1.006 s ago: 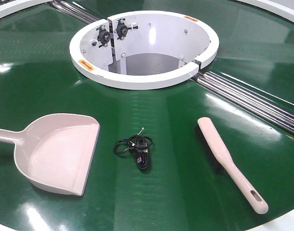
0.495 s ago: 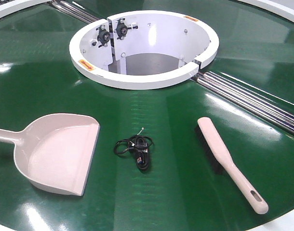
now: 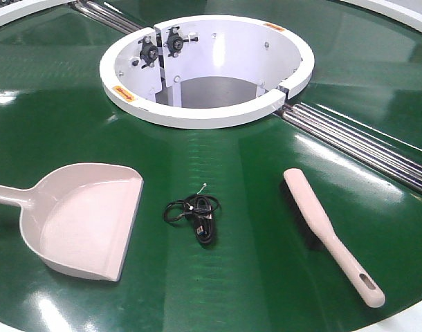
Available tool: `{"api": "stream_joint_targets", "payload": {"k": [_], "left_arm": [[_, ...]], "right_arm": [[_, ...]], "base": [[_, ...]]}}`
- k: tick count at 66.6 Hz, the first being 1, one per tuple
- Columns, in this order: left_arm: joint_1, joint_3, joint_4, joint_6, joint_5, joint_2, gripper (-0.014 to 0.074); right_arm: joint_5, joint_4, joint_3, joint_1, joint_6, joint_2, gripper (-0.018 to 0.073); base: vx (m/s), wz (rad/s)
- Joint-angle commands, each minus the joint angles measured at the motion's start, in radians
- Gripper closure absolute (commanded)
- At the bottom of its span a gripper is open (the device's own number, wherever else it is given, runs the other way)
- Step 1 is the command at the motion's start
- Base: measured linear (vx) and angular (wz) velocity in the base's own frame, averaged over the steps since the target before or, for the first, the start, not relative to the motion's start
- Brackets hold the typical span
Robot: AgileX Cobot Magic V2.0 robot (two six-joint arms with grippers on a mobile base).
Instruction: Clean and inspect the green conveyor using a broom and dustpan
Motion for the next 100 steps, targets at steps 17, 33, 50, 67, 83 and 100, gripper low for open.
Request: {"api": "stream_joint_targets", "payload": {"k": [17, 33, 50, 67, 83, 100], "left_arm": [[0.004, -0.041, 0.015, -0.010, -0.004, 0.201, 0.0591], [0.004, -0.058, 0.140, -0.014, 0.076, 0.279, 0.0372], [0.004, -0.058, 0.155, -0.009, 0.045, 0.280, 0.0015], [0.004, -0.095, 0.078, 0.023, 0.116, 0.283, 0.0000], [0.004, -0.419, 0.063, 0.340, 0.475, 0.491, 0.0011], [0.004, -0.728, 0.077, 0.520, 0.801, 0.834, 0.0011]], "right_arm": [[-0.078, -0.008, 0.004, 0.001, -0.010, -0.010, 0.0568], [-0.078, -0.008, 0.004, 0.001, -0.010, -0.010, 0.0568], [-0.078, -0.008, 0.004, 0.001, -0.010, -0.010, 0.0568], [-0.078, -0.008, 0.004, 0.001, -0.010, -0.010, 0.0568], [-0.078, -0.008, 0.004, 0.001, -0.010, -0.010, 0.0568], [-0.078, -0.008, 0.004, 0.001, -0.010, -0.010, 0.0568]], "base": [[0.00, 0.00], [0.00, 0.00], [0.00, 0.00], [0.00, 0.00], [0.00, 0.00], [0.00, 0.00]]}}
